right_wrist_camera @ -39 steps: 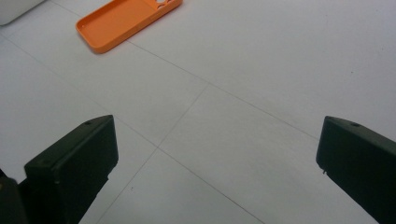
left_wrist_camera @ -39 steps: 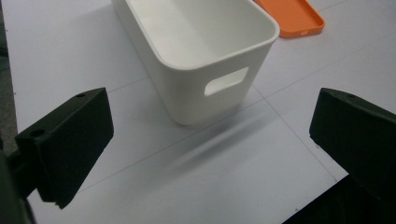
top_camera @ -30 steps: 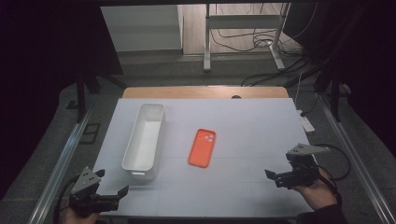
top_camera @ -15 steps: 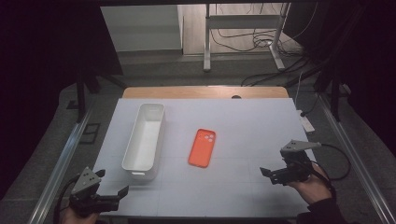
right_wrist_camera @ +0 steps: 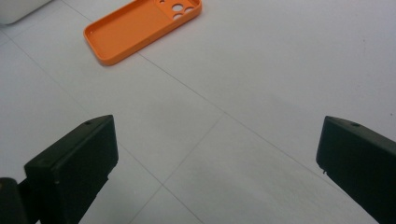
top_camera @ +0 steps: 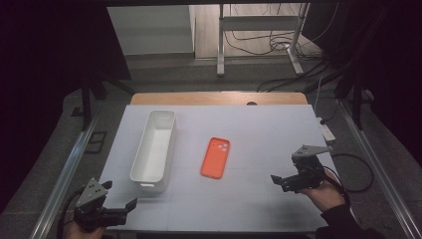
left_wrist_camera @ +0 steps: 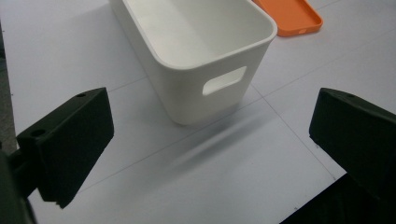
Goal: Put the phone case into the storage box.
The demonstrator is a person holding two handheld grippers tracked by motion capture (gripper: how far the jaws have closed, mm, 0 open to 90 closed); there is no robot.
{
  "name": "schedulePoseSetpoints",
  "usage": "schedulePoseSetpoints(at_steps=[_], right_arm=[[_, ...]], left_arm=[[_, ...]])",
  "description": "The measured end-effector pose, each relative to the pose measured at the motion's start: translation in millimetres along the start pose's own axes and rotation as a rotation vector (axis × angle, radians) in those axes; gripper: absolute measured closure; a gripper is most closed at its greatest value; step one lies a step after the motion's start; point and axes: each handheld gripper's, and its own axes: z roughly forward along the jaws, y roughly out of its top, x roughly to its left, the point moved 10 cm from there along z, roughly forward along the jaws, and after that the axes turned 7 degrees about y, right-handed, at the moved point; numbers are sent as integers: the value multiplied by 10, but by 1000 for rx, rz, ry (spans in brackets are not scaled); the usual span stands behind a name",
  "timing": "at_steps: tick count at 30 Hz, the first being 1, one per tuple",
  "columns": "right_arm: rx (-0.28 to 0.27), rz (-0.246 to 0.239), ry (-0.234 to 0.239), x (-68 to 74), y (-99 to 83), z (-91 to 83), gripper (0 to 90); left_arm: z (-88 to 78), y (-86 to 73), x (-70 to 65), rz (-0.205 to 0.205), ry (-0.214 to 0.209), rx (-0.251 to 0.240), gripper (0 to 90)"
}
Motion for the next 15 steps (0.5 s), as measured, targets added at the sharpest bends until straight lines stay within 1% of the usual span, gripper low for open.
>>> schedulePoseSetpoints(at_steps=[2, 4, 10, 15], right_arm=[[-9, -30, 0, 11, 45, 28, 0], [-11, -34, 3, 15, 56, 35, 0], [-7, -24, 18, 40, 108, 108, 0], [10, -26, 20, 47, 138, 174, 0]], left_arm=[[-1, 0, -2, 2, -1, -1, 5], [-1, 0, -2, 2, -2, -1, 5], [-2, -1, -6, 4, -5, -1, 5], [-1, 0, -6, 5, -4, -2, 5]])
